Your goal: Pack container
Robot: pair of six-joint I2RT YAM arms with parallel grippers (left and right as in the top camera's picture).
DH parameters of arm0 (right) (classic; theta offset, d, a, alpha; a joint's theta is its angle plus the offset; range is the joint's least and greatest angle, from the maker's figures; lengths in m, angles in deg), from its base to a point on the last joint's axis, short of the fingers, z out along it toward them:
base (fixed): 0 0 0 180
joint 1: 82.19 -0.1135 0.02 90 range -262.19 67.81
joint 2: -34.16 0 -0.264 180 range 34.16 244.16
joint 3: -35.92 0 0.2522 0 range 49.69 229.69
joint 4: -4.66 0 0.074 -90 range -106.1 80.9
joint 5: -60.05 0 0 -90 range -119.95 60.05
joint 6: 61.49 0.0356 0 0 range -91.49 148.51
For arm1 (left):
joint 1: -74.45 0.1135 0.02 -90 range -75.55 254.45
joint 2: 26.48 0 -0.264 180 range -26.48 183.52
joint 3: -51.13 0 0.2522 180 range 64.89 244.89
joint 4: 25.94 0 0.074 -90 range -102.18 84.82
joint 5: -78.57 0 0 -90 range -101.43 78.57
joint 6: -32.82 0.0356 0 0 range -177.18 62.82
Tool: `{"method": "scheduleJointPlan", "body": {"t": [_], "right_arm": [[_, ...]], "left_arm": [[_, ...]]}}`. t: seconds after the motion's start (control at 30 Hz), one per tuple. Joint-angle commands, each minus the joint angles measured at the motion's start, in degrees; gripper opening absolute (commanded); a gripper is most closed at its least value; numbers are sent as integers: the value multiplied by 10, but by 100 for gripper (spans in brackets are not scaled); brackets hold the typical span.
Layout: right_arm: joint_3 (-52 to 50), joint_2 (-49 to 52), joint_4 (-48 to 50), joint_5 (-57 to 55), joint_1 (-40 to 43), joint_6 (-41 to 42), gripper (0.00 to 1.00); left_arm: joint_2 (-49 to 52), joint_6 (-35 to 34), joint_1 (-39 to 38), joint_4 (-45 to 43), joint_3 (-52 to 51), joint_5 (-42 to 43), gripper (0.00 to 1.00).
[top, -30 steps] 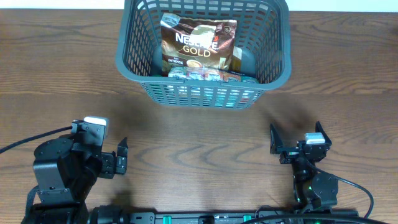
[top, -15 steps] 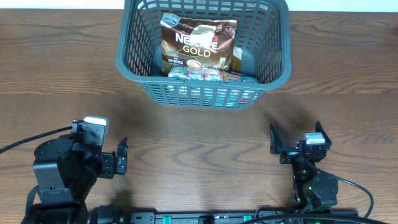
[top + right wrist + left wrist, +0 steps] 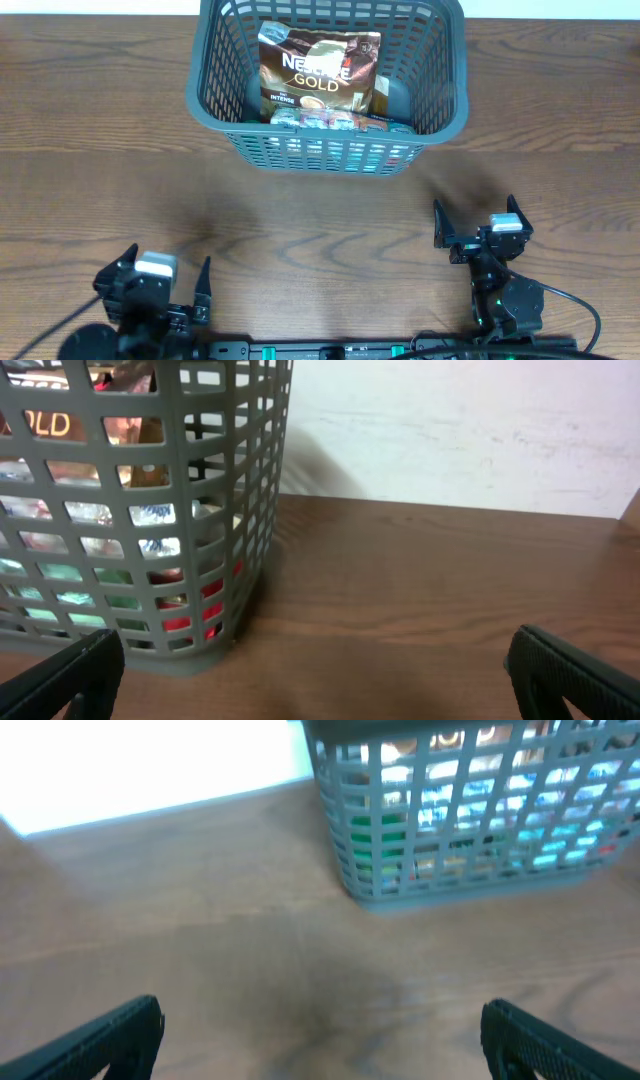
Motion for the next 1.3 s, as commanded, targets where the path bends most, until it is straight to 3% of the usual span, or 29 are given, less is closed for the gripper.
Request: {"method": "scheduleJointPlan", "body": {"t": [0.0,0.23,0.4,0.57,0.77,1.27], "right_arm": [[-2,-4,-1,4,-4,-5,99],[-2,-4,-1,4,-4,-5,99],[-3,-4,-1,4,-4,-5,99],[-2,-4,-1,4,-4,-5,99],[-2,-4,-1,4,-4,-5,99],[-3,-3,-1,4,-4,-5,99]], "left_arm": [[-51,1,-1,-75,-91,16,99],[-42,1,0,-421,-280,12,98],[-42,1,0,-568,-377,-20,98],[-43,-45,0,-572,-410,-88,98],[-50,-122,-13,-477,-410,-145,98],[-50,-138,-61,-482,-410,-147,98]]}}
